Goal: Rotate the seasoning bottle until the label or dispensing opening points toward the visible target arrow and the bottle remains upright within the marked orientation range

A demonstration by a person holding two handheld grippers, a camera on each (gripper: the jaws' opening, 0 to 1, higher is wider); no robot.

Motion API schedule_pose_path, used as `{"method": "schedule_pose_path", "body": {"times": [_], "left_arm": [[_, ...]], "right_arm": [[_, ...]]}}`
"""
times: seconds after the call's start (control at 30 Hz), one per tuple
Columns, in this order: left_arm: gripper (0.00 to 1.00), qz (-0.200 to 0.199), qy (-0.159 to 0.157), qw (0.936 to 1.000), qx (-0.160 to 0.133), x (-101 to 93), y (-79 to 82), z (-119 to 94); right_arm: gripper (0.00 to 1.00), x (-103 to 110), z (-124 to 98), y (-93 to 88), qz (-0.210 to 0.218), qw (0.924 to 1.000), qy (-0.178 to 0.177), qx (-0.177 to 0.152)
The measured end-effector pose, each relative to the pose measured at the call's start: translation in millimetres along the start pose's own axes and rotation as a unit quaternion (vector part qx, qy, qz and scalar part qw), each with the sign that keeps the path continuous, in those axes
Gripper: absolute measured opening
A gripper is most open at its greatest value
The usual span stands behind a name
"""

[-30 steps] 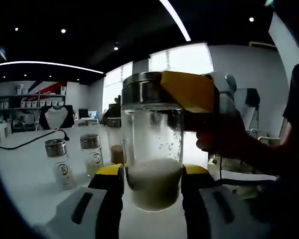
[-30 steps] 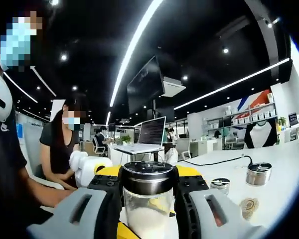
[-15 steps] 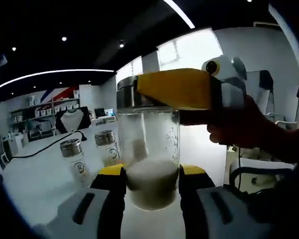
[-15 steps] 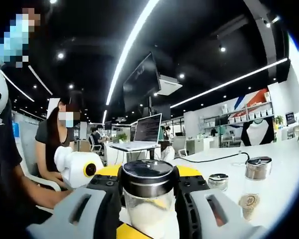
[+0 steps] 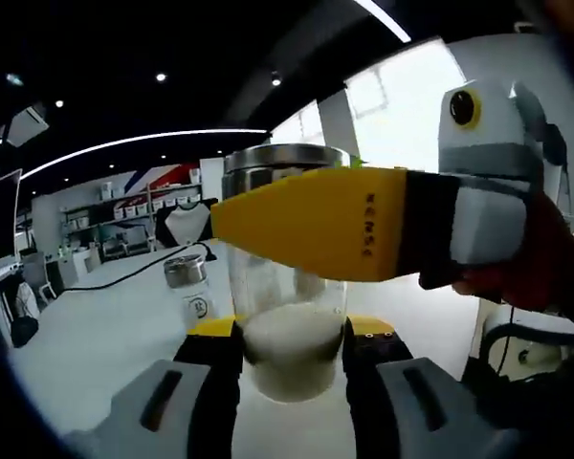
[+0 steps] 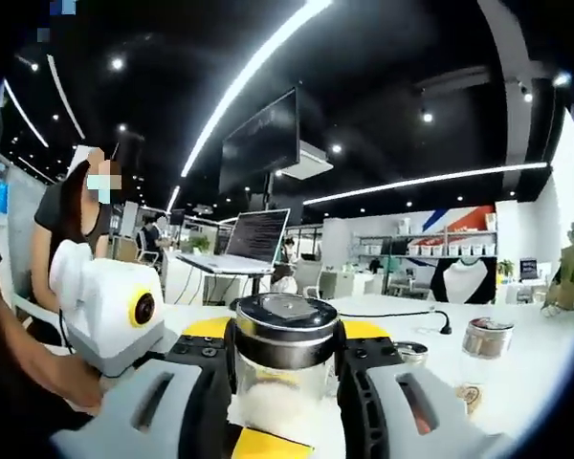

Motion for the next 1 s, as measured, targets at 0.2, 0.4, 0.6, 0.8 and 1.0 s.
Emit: {"method": "schedule_pose_path", "body": {"times": [0.2, 0.4, 0.6, 0.8, 1.0], "left_arm": [[0.43, 0.001, 0.012, 0.9999, -0.005, 2.4, 1.8, -1.9], [0.44, -0.037, -0.065, 0.9968, -0.027, -1.0, 3.8, 0.4], [0.45, -0.045, -0.137, 0.9888, -0.041, -4.4, 9.5, -1.5], [0.47, -0.073, -0.245, 0.9648, -0.062, -17.1, 18.8, -10.7], [0.46, -0.081, -0.3, 0.9475, -0.077, -24.5, 25.8, -19.5]], "right_arm": [[0.39, 1.2, 1.4, -5.0, 0.016, 0.9998, -0.011, 0.01], [0.38, -5.8, -5.8, -4.6, 0.04, 0.9991, 0.013, 0.008], [0.38, -1.9, -14.2, 2.0, 0.049, 0.9955, 0.081, -0.003], [0.38, 5.9, -30.0, 14.3, 0.074, 0.9844, 0.158, -0.024], [0.38, 7.8, -41.3, 22.9, 0.075, 0.9767, 0.196, -0.044]]}}
Point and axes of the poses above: the point that each gripper's makers call its tool centre point, and the gripper's own axes: z roughly forward along the fingers, x roughly to its left, y roughly out of its top, the point moved 7 cm from there along -z, roughly backward along the fingers, and after that the axes turned 7 degrees about y, right-handed, at the moved point
